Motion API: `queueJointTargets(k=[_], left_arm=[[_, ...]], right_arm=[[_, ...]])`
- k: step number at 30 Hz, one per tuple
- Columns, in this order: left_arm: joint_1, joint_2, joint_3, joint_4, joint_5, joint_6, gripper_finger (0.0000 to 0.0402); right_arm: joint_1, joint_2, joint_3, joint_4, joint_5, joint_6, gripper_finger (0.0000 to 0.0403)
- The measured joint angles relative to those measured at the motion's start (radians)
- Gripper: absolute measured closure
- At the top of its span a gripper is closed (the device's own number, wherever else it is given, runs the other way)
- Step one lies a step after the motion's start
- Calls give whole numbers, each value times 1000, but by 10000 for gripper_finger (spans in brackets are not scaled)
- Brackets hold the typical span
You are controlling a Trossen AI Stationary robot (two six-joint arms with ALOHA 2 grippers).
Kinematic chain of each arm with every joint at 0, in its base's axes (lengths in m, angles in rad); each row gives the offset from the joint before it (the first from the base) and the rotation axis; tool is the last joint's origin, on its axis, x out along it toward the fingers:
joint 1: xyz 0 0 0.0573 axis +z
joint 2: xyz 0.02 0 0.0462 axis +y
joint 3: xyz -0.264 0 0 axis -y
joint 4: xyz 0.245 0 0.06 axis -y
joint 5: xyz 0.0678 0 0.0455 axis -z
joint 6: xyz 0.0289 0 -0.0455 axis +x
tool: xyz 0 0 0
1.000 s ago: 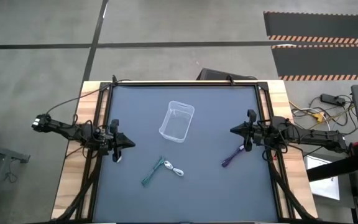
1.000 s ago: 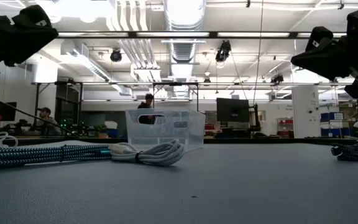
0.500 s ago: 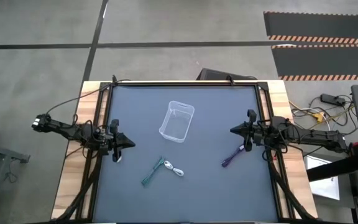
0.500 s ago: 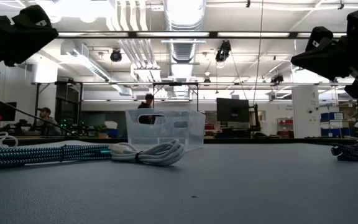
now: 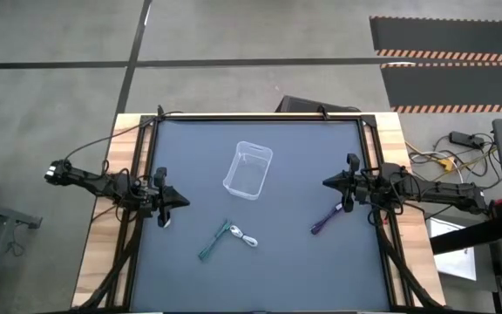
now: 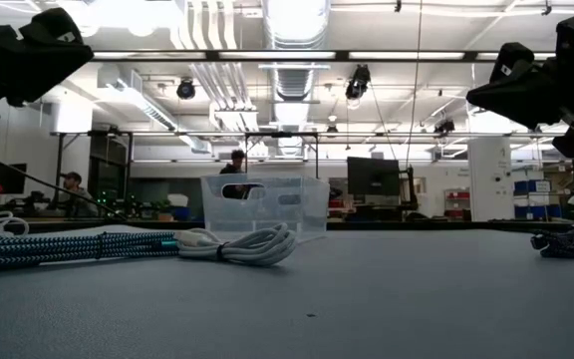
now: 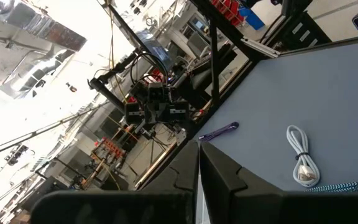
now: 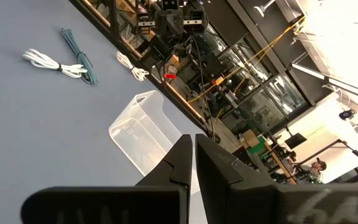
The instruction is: Pick and place USB-C Cables
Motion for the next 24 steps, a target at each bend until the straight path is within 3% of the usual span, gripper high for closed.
queueJointTargets(k=[7,13,20,24], left_arm=[[0,0,0,0,0,0,402],[0,0,0,1,-1,0,402],[0,0,0,98,-26,0,402],[0,0,0,173,-26,0,402]], right_arm=[[0,0,0,0,3,-9,392],[-1,0,0,20,81,1,392],[-1,0,0,36,82,8,392],[-2,0,0,30,93,-96,392]])
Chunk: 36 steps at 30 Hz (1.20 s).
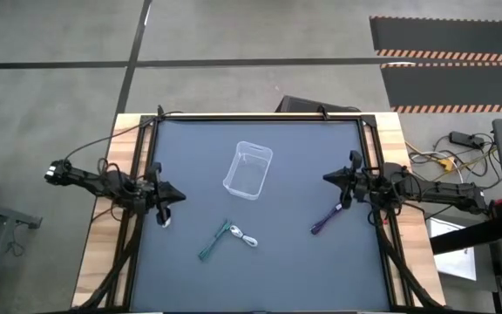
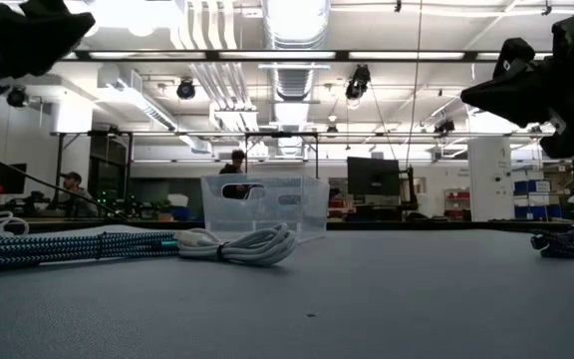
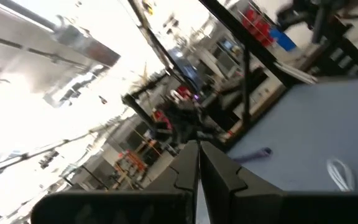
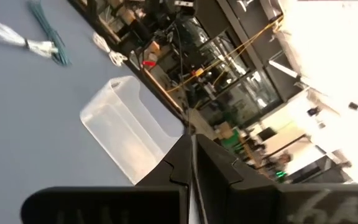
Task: Pick and place USB-C Cables
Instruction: Put the purple USB cable into the transparent bin
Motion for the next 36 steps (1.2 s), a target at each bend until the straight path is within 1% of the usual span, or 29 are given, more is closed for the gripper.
queueJointTargets(k=[4,7,9,10,11,14,15,16,20,24,26,29,33,36], left_arm=[[0,0,0,18,0,0,402],[0,0,0,19,0,0,402],[0,0,0,19,0,0,402],[0,0,0,21,0,0,402],[0,0,0,26,0,0,402],[0,0,0,40,4,-4,402],[0,0,0,41,14,-32,402],[0,0,0,41,26,-81,402],[0,0,0,81,36,-340,402],[0,4,0,174,15,-669,402],[0,10,0,211,13,-799,402],[0,29,0,242,13,-865,402],[0,64,0,304,14,-865,402],[-1,90,0,371,19,-868,402]], right_arm=[[0,0,0,0,5,-58,392],[0,0,0,-1,5,-35,392],[0,0,0,-1,4,10,392],[0,0,0,1,4,59,392],[0,0,0,10,-3,161,392],[1,0,0,99,-44,569,392],[1,0,0,138,-42,660,392],[1,0,0,175,-40,718,392],[0,-1,0,302,-41,868,392],[0,-1,0,380,-40,1026,392],[0,-2,0,391,-40,1084,392],[0,-2,0,390,-40,1097,392],[0,-1,0,385,-41,1070,392],[0,-1,0,389,-40,1105,392]])
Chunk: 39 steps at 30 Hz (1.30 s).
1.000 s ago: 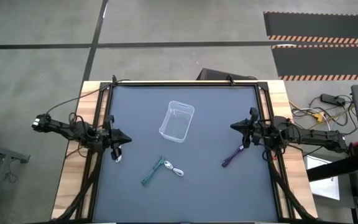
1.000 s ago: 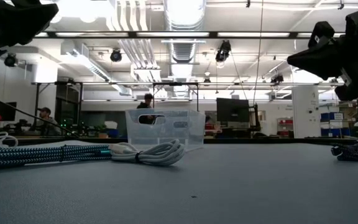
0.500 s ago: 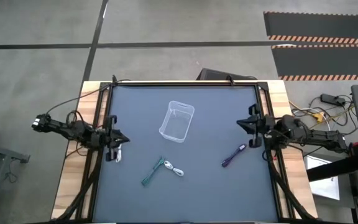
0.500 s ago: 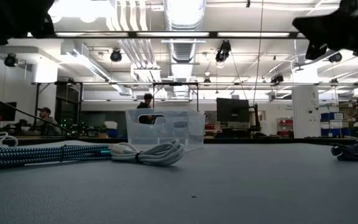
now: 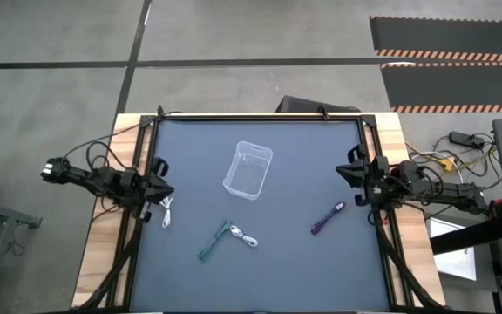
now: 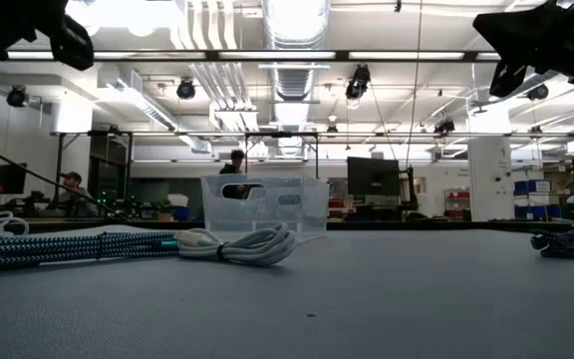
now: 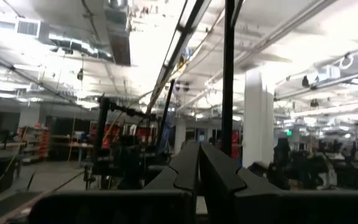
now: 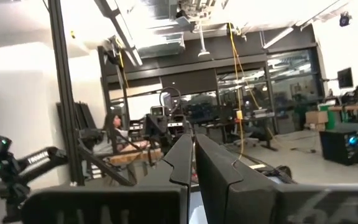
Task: Pick and place USB-C Cables
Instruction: Put the purple USB cable into the transparent bin
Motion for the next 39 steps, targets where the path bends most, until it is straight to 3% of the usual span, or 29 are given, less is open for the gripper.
queueJointTargets(k=[7,14,23,33,39], left_arm=[[0,63,23,112,-37,16,402],[1,98,42,215,-158,198,402],[0,127,33,215,-204,160,402],[0,176,29,215,-204,159,402],[0,195,29,216,-204,156,402]], right_arm=[[0,1,2,4,7,65,392],[0,53,77,-43,74,58,392],[0,226,277,-535,207,133,392],[35,460,518,-1095,183,165,392],[114,590,588,-1173,173,182,392]])
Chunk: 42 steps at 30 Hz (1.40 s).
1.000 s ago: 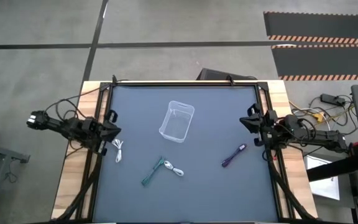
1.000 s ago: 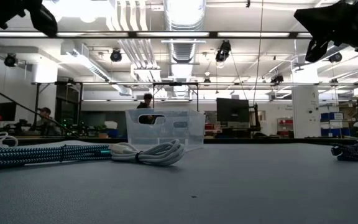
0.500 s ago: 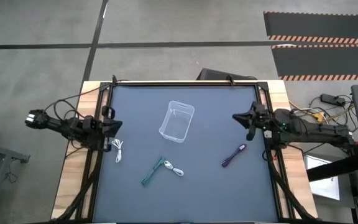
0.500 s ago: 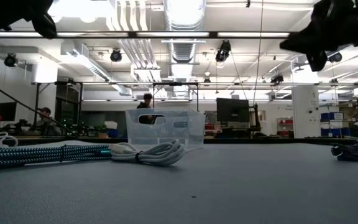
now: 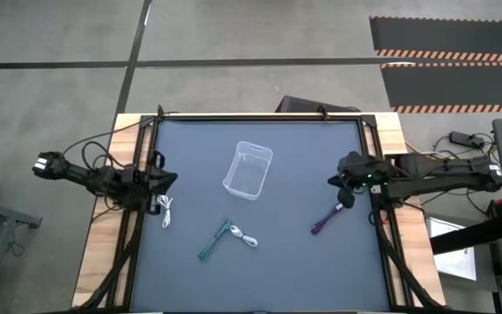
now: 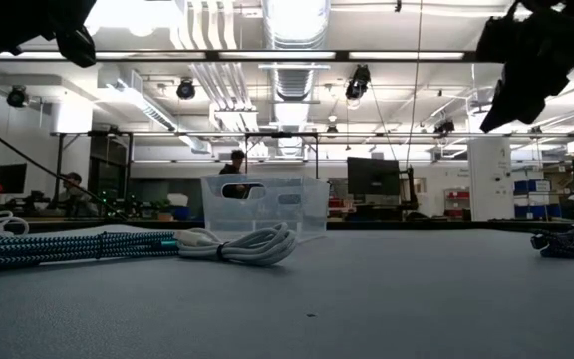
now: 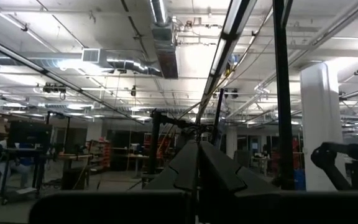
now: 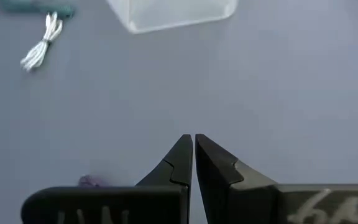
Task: Pick and place USB-C Cables
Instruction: Put the purple USB cable into the transparent bin
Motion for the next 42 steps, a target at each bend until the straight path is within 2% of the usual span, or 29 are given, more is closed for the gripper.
queueJointTargets(k=[8,18,23,37,42], left_arm=[[0,21,0,-2,0,-76,402],[0,37,0,-3,0,-103,402],[0,40,0,-3,0,-104,402],[0,38,0,0,0,-128,402],[0,38,0,0,0,-128,402]], right_arm=[[117,177,101,-16,0,-14,392],[175,359,208,-140,-32,-124,392],[196,427,254,-143,-77,-188,392],[300,628,373,-224,-70,-459,392],[342,692,391,-276,-70,-494,392]])
